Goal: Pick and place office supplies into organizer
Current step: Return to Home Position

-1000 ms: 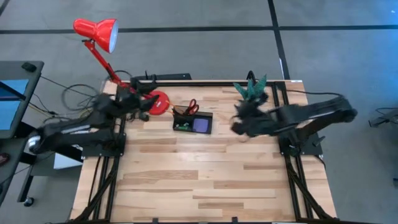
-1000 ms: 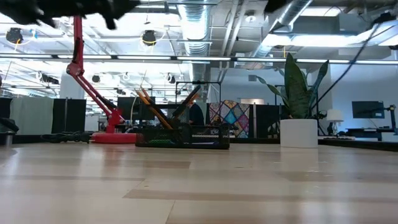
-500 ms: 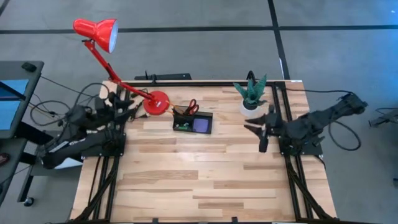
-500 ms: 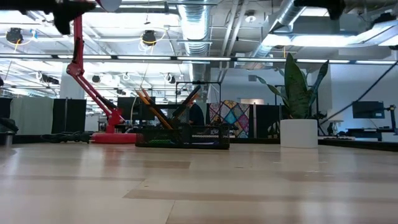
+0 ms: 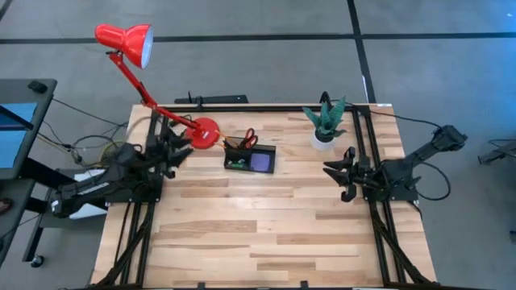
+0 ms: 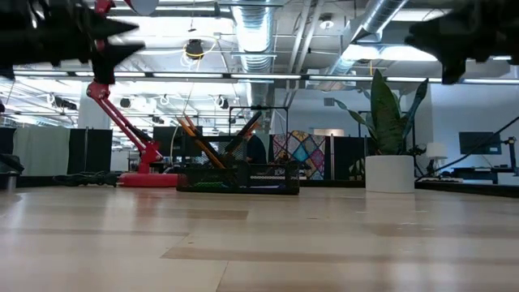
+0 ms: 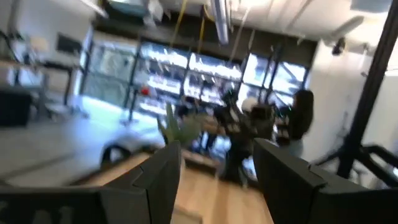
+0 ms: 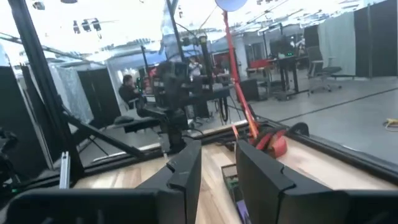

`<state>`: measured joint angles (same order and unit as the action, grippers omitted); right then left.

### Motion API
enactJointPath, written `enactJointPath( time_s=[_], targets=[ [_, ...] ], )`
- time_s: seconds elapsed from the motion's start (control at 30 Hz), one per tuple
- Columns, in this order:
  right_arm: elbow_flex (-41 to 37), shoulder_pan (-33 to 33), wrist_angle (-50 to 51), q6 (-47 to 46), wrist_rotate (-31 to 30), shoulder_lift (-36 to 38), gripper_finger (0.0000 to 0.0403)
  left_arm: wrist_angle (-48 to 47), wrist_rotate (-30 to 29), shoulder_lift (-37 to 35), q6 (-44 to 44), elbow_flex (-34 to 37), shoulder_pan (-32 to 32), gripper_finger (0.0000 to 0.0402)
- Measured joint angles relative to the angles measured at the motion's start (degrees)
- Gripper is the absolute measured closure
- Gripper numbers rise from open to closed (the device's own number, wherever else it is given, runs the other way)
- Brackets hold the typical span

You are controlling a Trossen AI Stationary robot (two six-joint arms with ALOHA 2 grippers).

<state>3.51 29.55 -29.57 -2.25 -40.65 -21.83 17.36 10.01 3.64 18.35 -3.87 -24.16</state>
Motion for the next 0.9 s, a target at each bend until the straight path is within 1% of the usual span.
enactJointPath(
  time_s=[0.07, 0.2, 0.4, 0.53, 0.6, 0.7, 0.83, 0.9],
  targets=[
    [-1.81, -0.29, -0.26, -0.69, 0.12, 1.28, 0.031, 0.96, 0.82, 0.14, 0.52, 3.26, 0.75, 0.021],
    [-3.15, -0.81, 1.96, -2.06, -0.72, 2.46, 0.031, -2.66, -3.17, 0.13, -1.36, 2.01, 1.75, 0.021],
    [-3.15, -0.67, 3.54, -0.59, -2.79, 3.3, 0.031, -2.55, -2.78, 0.09, -3.58, 1.89, 1.99, 0.021],
    [-3.15, -0.69, 7.3, 0.24, -4.24, 5.1, 0.031, -3.28, -2.79, 0.07, -3.67, 1.89, 1.99, 0.021],
    [-3.15, -0.69, 8.98, 0.26, -4.76, 6.29, 0.031, -5.16, -2.78, 0.07, -3.42, 1.89, 1.99, 0.021],
    [-3.15, -0.71, 14.02, 0.17, -4.5, 8.08, 0.031, -9.33, -2.83, 0.09, -1.57, 1.89, 1.99, 0.021],
    [-3.15, -0.69, 23.16, -3.1, -4.27, 9.42, 0.031, -15.72, -2.89, 0.09, -0.73, 1.89, 1.97, 0.021],
    [-3.17, -0.71, 24.61, -4.1, -4.26, 9.55, 0.031, -18.29, -3.04, 0.13, -0.62, 1.8, 1.97, 0.021]
  ],
)
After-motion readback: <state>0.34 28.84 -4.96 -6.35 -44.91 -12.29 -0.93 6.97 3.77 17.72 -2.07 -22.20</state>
